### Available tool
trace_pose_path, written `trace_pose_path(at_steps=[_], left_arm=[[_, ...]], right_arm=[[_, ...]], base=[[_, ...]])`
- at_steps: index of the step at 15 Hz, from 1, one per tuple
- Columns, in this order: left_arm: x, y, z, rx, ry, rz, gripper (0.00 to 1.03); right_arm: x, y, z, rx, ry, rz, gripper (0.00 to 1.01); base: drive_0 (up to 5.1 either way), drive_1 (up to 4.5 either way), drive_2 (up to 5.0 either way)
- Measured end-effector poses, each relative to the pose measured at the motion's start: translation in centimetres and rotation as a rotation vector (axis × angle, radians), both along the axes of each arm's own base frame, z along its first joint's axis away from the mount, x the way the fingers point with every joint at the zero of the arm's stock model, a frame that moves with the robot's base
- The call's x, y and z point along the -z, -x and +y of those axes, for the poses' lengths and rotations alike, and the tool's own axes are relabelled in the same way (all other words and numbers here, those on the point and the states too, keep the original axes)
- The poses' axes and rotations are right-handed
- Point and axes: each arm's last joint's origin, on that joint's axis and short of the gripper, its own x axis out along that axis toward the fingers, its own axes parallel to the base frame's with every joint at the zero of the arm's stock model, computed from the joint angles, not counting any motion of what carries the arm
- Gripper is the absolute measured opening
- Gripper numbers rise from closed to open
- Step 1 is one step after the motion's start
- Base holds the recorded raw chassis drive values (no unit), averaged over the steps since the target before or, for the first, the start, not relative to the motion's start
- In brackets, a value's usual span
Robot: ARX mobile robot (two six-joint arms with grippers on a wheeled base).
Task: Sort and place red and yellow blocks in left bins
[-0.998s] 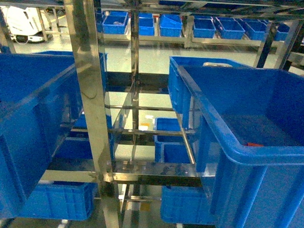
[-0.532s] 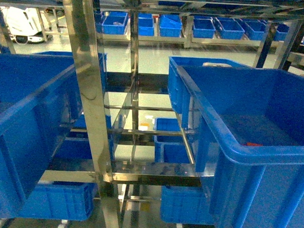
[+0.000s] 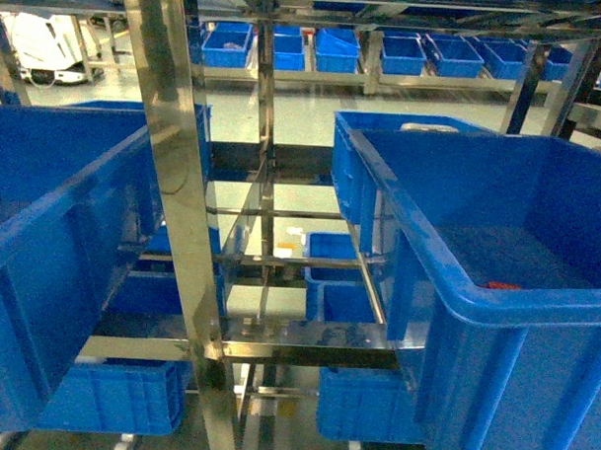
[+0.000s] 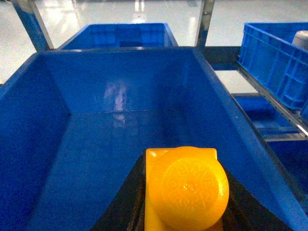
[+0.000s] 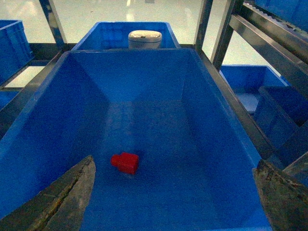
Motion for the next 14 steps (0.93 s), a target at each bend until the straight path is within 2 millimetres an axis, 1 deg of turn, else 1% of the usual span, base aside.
trace_pose_path(at_steps=[5, 8, 10, 11, 12, 13, 14], left_arm=[[1.1, -1.1, 0.6, 0.001, -0.025, 0.018, 0.27], [2.7, -3.3, 1.4, 0.014, -0.081, 0.048, 0.27], [3.8, -4.4, 1.7, 0.023, -0.104, 0.071, 0.27], [4.5, -5.4, 2.2, 0.016, -0.127, 0.081, 0.27], [5.1, -6.9, 2.8, 0.006, -0.154, 0.09, 0.27], [5.6, -10.8, 4.9, -0.022, -0.222, 0.084, 0.27], [4.9, -13.9, 6.9, -0.034, -0.241, 0.093, 0.27]], right_arm=[[0.0, 0.0, 0.0, -0.001, 0.0, 0.0, 0.98], [0.0, 0.0, 0.0, -0.001, 0.0, 0.0, 0.98], [0.0, 0.0, 0.0, -0.001, 0.0, 0.0, 0.98], [0.0, 0.0, 0.0, -0.001, 0.0, 0.0, 0.98], [0.0, 0.0, 0.0, -0.001, 0.0, 0.0, 0.98], [0.0, 0.0, 0.0, -0.001, 0.0, 0.0, 0.98], [0.0, 0.0, 0.0, -0.001, 0.0, 0.0, 0.98]], base=[[0.0, 0.0, 0.0], [0.0, 0.0, 0.0], [0.0, 0.0, 0.0], [0.0, 0.0, 0.0], [0.0, 0.0, 0.0], [0.0, 0.0, 0.0], [0.0, 0.0, 0.0]])
